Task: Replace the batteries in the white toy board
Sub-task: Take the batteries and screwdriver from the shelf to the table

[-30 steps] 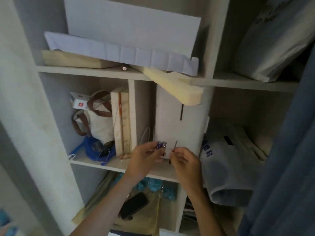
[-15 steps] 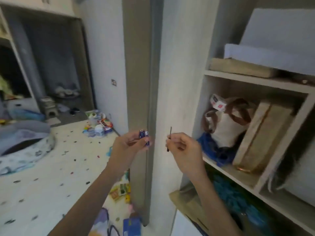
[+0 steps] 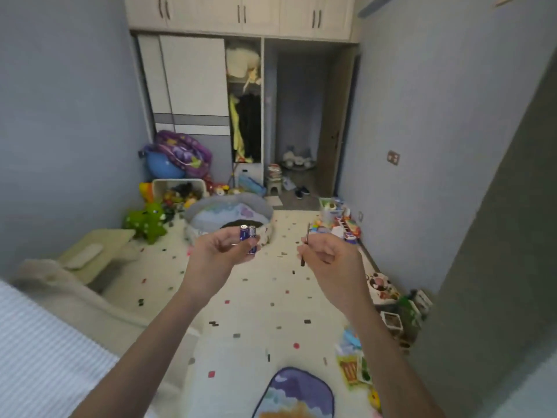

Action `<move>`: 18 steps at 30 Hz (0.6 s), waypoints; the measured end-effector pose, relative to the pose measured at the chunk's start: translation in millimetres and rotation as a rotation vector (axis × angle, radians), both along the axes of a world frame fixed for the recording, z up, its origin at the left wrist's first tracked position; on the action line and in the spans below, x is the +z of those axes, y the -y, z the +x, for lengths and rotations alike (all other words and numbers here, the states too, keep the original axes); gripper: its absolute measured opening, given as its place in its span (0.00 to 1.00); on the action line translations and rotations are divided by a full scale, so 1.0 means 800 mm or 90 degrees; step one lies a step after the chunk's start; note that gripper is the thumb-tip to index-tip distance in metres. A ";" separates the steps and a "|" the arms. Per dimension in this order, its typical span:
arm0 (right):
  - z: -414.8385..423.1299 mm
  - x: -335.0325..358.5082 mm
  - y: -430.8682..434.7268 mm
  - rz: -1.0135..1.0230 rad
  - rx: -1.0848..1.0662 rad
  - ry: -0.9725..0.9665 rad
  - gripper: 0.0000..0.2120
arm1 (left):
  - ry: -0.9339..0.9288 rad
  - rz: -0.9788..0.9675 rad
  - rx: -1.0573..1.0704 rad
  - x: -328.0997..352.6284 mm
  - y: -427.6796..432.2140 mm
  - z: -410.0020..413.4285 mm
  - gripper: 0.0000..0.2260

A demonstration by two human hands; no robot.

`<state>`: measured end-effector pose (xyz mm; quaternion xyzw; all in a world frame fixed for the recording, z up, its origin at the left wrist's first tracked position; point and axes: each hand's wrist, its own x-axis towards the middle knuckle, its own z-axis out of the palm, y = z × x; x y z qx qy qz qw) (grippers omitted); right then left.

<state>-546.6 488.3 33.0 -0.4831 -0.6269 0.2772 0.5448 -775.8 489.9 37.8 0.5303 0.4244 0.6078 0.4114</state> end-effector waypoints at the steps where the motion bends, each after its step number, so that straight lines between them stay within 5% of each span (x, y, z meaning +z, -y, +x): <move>1: -0.020 0.000 -0.020 -0.003 0.017 0.002 0.04 | -0.001 -0.004 0.014 -0.002 -0.016 -0.020 0.07; 18: -0.228 -0.010 -0.474 0.027 0.209 0.056 0.05 | 0.028 -0.051 0.222 -0.016 -0.380 -0.197 0.08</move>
